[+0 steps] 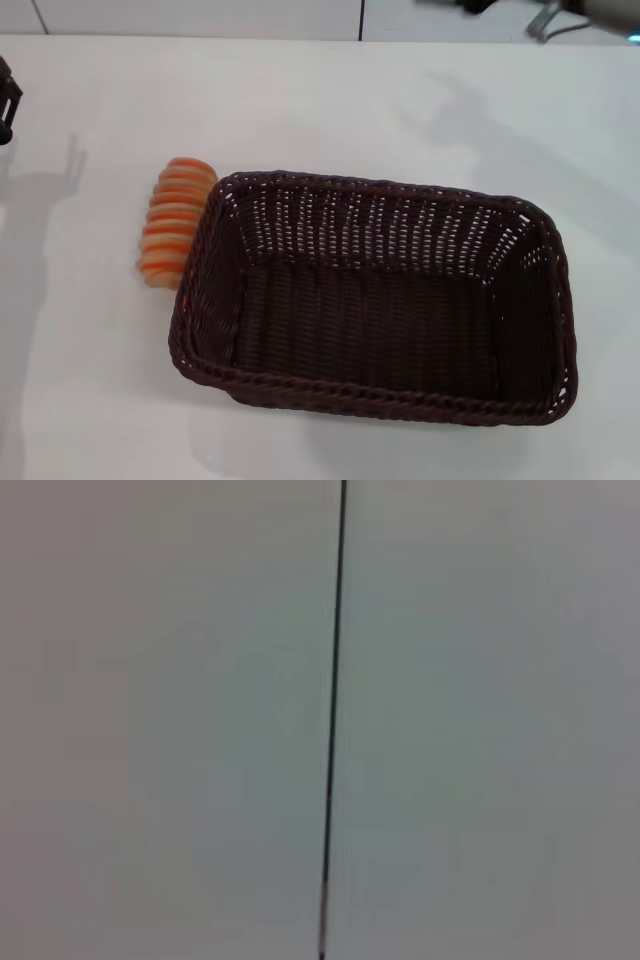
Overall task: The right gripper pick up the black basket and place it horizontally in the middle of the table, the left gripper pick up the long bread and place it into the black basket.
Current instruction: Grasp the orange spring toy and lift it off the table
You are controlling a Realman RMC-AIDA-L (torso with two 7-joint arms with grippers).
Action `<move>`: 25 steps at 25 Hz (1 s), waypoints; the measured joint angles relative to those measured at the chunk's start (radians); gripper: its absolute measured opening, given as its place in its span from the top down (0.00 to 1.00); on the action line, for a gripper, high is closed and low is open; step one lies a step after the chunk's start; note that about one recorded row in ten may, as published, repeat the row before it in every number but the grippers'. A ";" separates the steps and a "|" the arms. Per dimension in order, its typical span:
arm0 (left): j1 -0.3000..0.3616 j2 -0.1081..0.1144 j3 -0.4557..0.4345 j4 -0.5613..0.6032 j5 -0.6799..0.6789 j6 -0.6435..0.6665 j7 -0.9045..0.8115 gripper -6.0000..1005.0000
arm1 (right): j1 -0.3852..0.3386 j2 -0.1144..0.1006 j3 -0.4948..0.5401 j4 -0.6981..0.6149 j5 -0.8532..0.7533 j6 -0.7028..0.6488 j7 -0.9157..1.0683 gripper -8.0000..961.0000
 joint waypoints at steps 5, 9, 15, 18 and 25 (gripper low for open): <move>-0.012 0.019 -0.002 -0.062 0.077 -0.056 -0.012 0.22 | -0.205 0.001 -0.165 -0.074 0.311 0.353 -0.307 0.20; -0.035 0.041 -0.023 -0.157 0.137 -0.180 0.025 0.22 | -0.233 -0.002 -0.269 -0.093 0.291 0.648 -0.338 0.20; -0.071 0.050 -0.065 -0.259 0.222 -0.378 0.047 0.22 | -0.195 -0.004 -0.442 0.070 -0.147 1.140 -0.072 0.20; -0.040 0.064 -0.074 -0.379 0.236 -0.493 0.049 0.22 | -0.208 -0.004 -0.532 0.223 -0.339 1.411 0.182 0.20; 0.030 0.112 -0.204 -0.860 0.309 -1.148 0.058 0.22 | -0.318 -0.006 -0.601 0.441 -0.378 1.634 0.773 0.20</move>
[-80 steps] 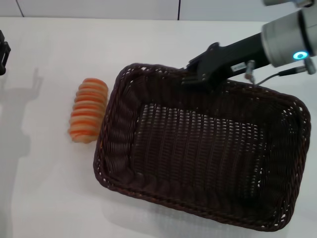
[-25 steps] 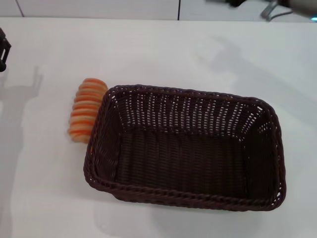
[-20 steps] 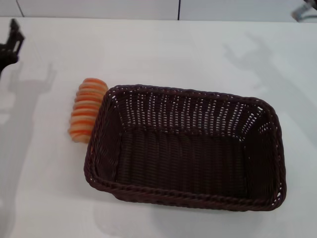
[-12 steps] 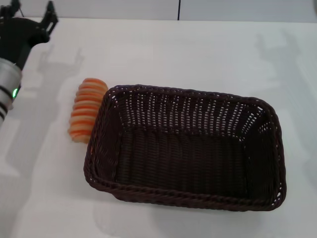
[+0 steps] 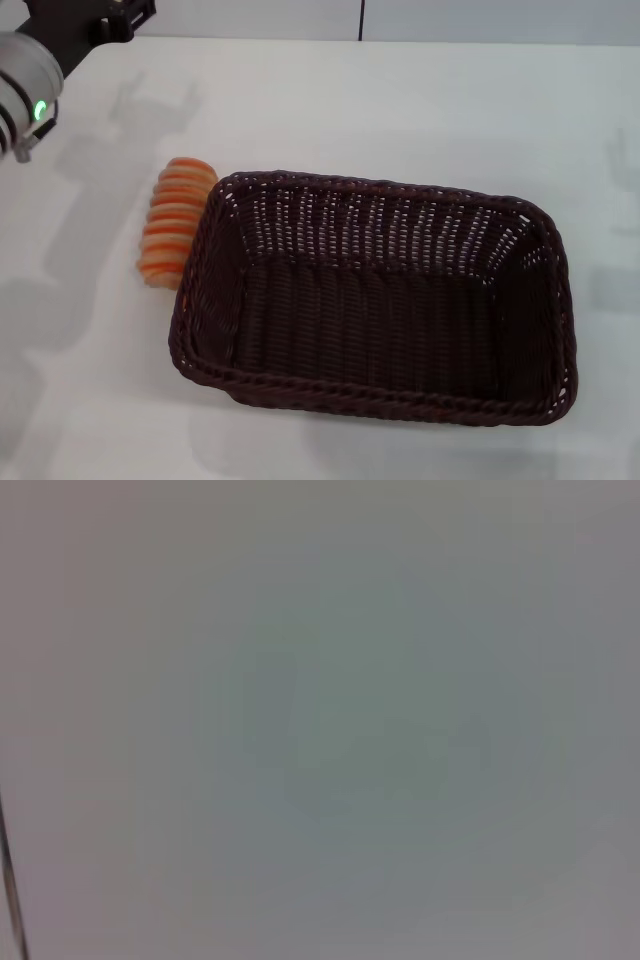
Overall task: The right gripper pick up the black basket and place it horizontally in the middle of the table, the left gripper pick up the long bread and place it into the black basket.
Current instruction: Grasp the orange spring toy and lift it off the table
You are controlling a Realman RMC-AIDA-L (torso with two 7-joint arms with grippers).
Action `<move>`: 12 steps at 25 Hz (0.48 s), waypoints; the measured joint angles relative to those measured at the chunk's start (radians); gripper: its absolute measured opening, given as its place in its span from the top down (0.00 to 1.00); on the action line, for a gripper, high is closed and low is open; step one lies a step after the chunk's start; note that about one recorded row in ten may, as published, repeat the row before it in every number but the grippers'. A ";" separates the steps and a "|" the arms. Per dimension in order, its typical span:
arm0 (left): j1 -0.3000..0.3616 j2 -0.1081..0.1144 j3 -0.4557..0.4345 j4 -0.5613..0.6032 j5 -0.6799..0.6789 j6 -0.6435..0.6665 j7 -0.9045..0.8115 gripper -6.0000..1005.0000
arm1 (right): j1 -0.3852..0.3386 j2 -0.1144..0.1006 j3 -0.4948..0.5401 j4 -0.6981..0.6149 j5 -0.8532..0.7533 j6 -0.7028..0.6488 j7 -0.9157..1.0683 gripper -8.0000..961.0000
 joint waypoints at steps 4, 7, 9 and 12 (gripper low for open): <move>-0.014 -0.064 -0.178 -0.281 0.008 -0.596 0.153 0.22 | -0.047 0.001 -0.002 0.068 0.001 0.009 0.140 0.20; -0.015 -0.104 -0.241 -0.375 0.022 -0.778 0.222 0.22 | -0.072 0.001 -0.001 0.136 0.004 0.022 0.270 0.20; -0.026 -0.108 -0.251 -0.455 0.039 -0.951 0.230 0.22 | -0.075 0.000 0.002 0.154 0.004 0.023 0.307 0.20; -0.043 -0.106 -0.248 -0.483 0.053 -1.044 0.222 0.22 | -0.063 -0.003 0.019 0.213 0.004 0.033 0.367 0.20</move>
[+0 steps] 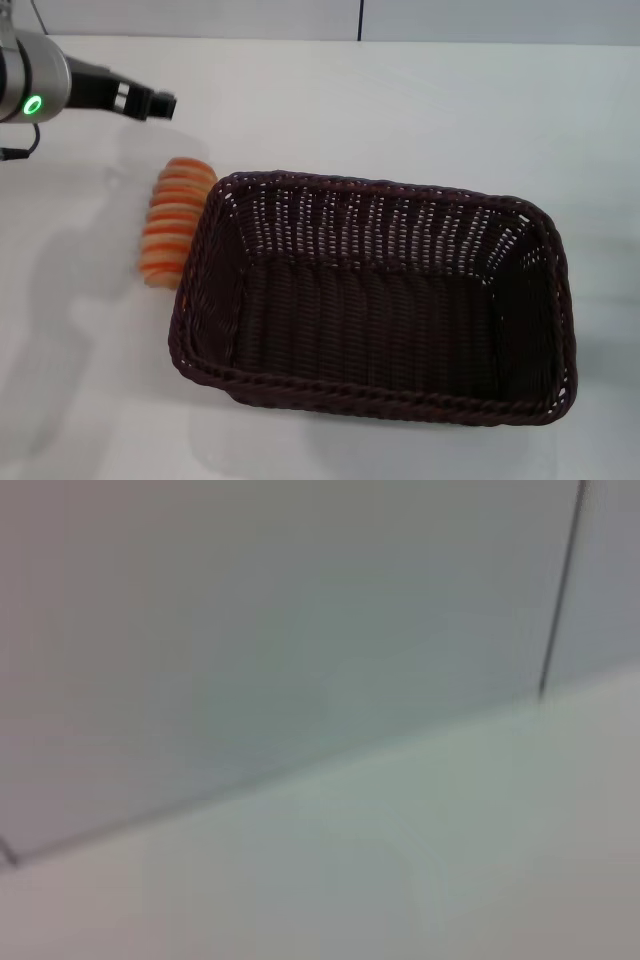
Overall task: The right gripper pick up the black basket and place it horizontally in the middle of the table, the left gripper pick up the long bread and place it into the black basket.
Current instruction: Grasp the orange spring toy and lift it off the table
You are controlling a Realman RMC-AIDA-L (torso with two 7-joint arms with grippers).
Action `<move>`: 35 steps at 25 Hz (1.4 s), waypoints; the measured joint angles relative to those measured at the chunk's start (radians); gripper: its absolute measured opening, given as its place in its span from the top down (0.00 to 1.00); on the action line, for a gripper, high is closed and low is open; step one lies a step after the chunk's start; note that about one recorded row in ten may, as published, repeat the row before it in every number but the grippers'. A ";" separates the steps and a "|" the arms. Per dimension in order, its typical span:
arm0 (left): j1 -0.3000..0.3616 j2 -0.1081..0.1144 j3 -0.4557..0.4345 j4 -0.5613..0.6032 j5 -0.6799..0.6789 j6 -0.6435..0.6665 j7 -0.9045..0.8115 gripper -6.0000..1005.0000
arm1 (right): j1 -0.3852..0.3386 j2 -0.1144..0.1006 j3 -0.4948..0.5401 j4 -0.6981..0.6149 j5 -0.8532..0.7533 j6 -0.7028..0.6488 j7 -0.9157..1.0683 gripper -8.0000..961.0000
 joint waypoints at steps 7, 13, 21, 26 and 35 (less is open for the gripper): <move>-0.107 -0.002 0.012 0.082 0.084 -0.215 -0.033 0.22 | 0.014 -0.003 0.001 0.009 -0.006 0.002 0.002 0.20; -0.164 -0.007 0.056 0.201 0.083 -0.228 -0.081 0.22 | 0.015 -0.005 0.001 0.006 -0.008 -0.007 0.001 0.20; -0.203 -0.009 0.083 0.272 0.074 -0.214 -0.104 0.22 | 0.018 -0.006 0.001 0.010 -0.009 -0.014 0.002 0.20; -0.219 -0.010 0.095 0.316 0.054 -0.172 -0.106 0.23 | 0.022 -0.011 -0.001 0.007 -0.009 -0.022 0.002 0.20; -0.256 -0.010 0.110 0.388 0.049 -0.138 -0.110 0.23 | 0.020 -0.016 -0.008 0.002 -0.041 -0.041 0.002 0.20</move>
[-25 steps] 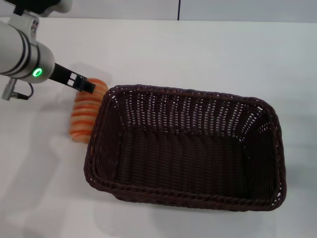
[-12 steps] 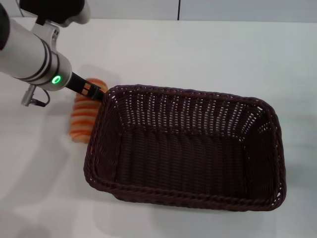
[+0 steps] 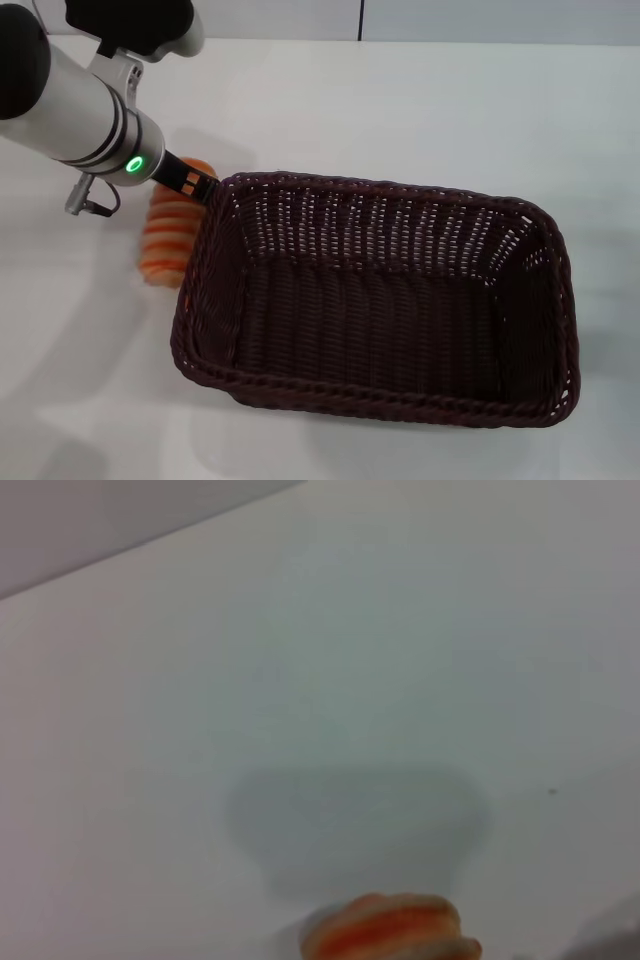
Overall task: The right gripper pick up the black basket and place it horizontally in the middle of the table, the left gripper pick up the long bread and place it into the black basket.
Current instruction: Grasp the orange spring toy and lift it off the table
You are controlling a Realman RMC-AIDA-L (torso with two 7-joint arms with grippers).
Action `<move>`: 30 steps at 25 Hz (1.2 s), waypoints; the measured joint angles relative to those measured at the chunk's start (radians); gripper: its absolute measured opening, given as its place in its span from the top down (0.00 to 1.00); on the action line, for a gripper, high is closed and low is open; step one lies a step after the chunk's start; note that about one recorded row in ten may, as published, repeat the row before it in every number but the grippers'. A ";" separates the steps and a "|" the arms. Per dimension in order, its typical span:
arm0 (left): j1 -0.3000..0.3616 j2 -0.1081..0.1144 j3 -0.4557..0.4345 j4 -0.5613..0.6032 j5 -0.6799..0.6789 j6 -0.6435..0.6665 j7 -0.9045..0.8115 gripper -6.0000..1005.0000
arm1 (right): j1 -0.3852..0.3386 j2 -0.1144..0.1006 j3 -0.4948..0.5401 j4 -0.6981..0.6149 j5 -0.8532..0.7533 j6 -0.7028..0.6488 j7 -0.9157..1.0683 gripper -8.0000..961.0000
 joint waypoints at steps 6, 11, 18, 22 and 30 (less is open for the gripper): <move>-0.003 0.001 0.000 0.025 0.016 0.041 -0.008 0.24 | -0.002 0.001 0.003 -0.002 -0.020 -0.005 0.000 0.21; -0.023 0.001 0.003 0.068 0.034 0.048 -0.010 0.24 | 0.001 -0.001 0.002 -0.004 -0.020 -0.007 0.000 0.21; -0.033 0.006 0.005 0.055 0.036 0.034 0.011 0.33 | 0.005 -0.003 0.008 -0.018 -0.020 -0.028 -0.002 0.21; -0.020 0.006 0.015 -0.005 0.036 0.028 0.048 0.39 | 0.006 -0.004 0.014 -0.021 -0.020 -0.031 -0.004 0.21; 0.021 0.008 0.010 -0.226 0.037 0.060 0.195 0.48 | 0.007 -0.004 0.019 -0.021 -0.020 -0.027 -0.006 0.20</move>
